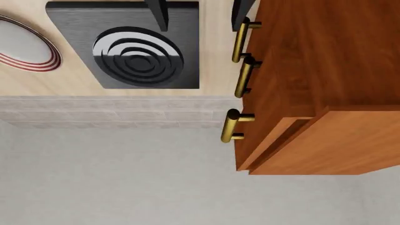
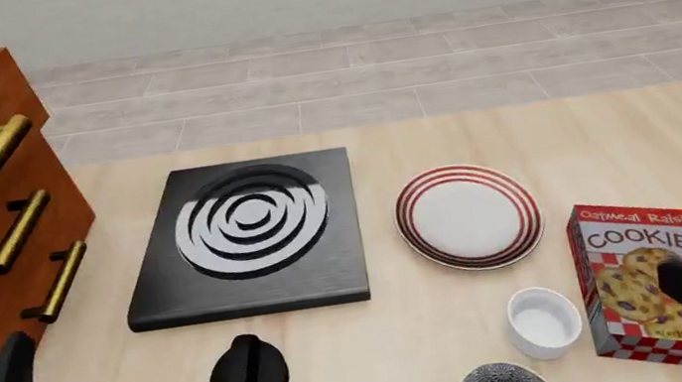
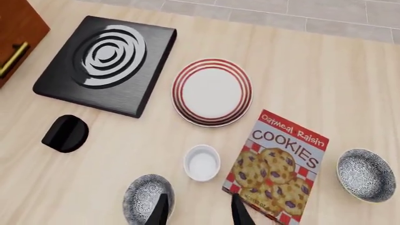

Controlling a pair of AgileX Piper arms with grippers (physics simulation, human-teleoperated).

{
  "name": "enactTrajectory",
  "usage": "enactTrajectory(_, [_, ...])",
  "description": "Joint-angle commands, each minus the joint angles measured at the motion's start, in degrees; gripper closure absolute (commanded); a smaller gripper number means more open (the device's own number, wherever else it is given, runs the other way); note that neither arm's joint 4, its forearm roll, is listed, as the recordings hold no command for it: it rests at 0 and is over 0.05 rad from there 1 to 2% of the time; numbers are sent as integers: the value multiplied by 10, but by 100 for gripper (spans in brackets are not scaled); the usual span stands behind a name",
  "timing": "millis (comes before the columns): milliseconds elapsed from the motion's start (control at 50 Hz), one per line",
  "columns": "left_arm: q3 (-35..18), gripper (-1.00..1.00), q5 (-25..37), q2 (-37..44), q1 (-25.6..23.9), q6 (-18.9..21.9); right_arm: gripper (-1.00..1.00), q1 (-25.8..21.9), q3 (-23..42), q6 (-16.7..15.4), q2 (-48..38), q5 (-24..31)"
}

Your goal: Pick the akita bowl next to the ramekin and place it on the plate.

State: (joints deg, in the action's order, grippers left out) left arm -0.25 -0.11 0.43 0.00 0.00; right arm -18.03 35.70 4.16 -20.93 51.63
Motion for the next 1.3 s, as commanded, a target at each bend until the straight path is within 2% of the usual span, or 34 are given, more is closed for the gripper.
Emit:
enactTrajectory(20, [0,-100,0,0,0,0,-100,-12,-4,21,5,24])
enactTrajectory(200, [0,-100,0,0,0,0,-100,-21,-17,39,13,30])
enactTrajectory(220, [0,-100,0,0,0,0,-100,-27,-19,51,14,31])
enactTrajectory(260, [0,-100,0,0,0,0,-100,-25,-19,47,15,32])
enactTrajectory(440, [0,-100,0,0,0,0,-100,-39,-35,68,16,25])
enactTrajectory(540, [0,-100,0,0,0,0,-100,-54,-52,85,16,13])
enactTrajectory(960, [0,-100,0,0,0,0,-100,-85,-107,113,-8,-35])
enactTrajectory(980, [0,-100,0,0,0,0,-100,-84,-110,125,-7,-35])
enactTrajectory(1000, [0,-100,0,0,0,0,-100,-87,-109,117,-13,-39])
enactTrajectory(1240, [0,-100,0,0,0,0,-100,-98,-127,116,-58,-79])
enactTrajectory(1260, [0,-100,0,0,0,0,-100,-98,-131,124,-60,-83])
enactTrajectory(1300, [0,-100,0,0,0,0,-100,-97,-132,117,-65,-88])
